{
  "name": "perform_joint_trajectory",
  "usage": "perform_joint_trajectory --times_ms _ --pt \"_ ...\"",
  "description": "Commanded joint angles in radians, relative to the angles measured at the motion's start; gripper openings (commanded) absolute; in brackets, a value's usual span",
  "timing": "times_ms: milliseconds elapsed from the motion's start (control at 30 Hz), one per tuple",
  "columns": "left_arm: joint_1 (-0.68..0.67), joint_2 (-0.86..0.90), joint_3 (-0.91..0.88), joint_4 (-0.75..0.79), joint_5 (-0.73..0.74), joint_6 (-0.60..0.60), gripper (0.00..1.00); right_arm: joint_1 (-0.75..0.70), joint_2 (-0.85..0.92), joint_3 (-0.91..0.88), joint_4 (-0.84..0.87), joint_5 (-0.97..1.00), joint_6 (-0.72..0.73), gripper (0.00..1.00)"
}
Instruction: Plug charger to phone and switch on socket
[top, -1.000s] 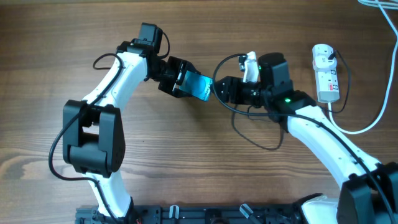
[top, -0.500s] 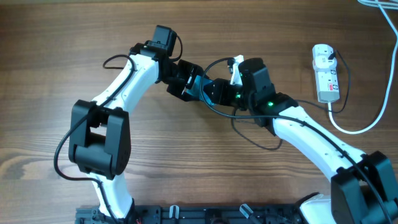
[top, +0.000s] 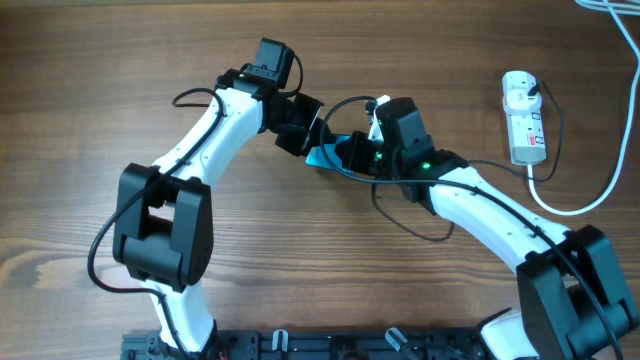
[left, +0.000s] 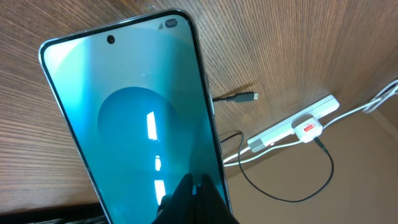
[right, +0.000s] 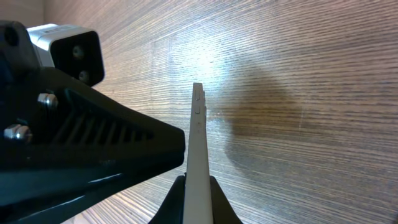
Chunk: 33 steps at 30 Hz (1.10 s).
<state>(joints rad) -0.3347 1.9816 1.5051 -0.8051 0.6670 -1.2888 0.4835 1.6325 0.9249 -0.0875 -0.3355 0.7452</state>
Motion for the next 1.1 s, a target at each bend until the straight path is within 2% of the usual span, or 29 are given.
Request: perform_joint_trajectory --times_ms 0,100,167,200,267,300,367,433,567,800,1067 --pt "0.017 -0.025 0.014 0.002 0.001 -0.002 0.04 -0.036 -0.015 0.023 0.017 -0.001 0.027 0.04" --pt "0.04 -0.025 0.014 0.037 0.039 0.038 0.04 -0.112 -0.067 0.023 0.026 0.0 0.09 0.04" --pt "0.056 -0.025 0.014 0.187 0.219 0.164 0.04 -0.172 -0.108 0.023 0.05 0.007 0.218 0.04" --pt "0.058 -0.025 0.014 0.256 0.283 0.173 0.04 -0.187 -0.121 0.023 0.074 0.008 0.274 0.04" --pt "0.057 -0.025 0.014 0.401 0.371 0.169 0.08 -0.19 -0.142 0.023 0.102 0.103 0.465 0.04" --pt "0.057 -0.025 0.014 0.427 0.377 0.119 0.13 -0.19 -0.146 0.023 0.102 0.15 0.564 0.04" --pt "0.057 -0.025 0.014 0.436 0.377 0.04 0.2 -0.19 -0.146 0.023 0.118 0.164 0.656 0.04" --pt "0.051 -0.025 0.014 0.456 0.377 -0.01 0.27 -0.189 -0.146 0.023 0.153 0.164 0.686 0.04" --pt "0.031 -0.025 0.014 0.481 0.377 -0.011 0.4 -0.189 -0.146 0.023 0.207 0.185 0.706 0.04" --pt "0.026 -0.025 0.014 0.561 0.375 -0.095 0.46 -0.189 -0.146 0.025 0.207 0.206 0.822 0.04" --pt "-0.027 -0.025 0.014 0.562 0.284 -0.16 0.46 -0.145 -0.146 0.025 0.252 0.206 0.908 0.04"
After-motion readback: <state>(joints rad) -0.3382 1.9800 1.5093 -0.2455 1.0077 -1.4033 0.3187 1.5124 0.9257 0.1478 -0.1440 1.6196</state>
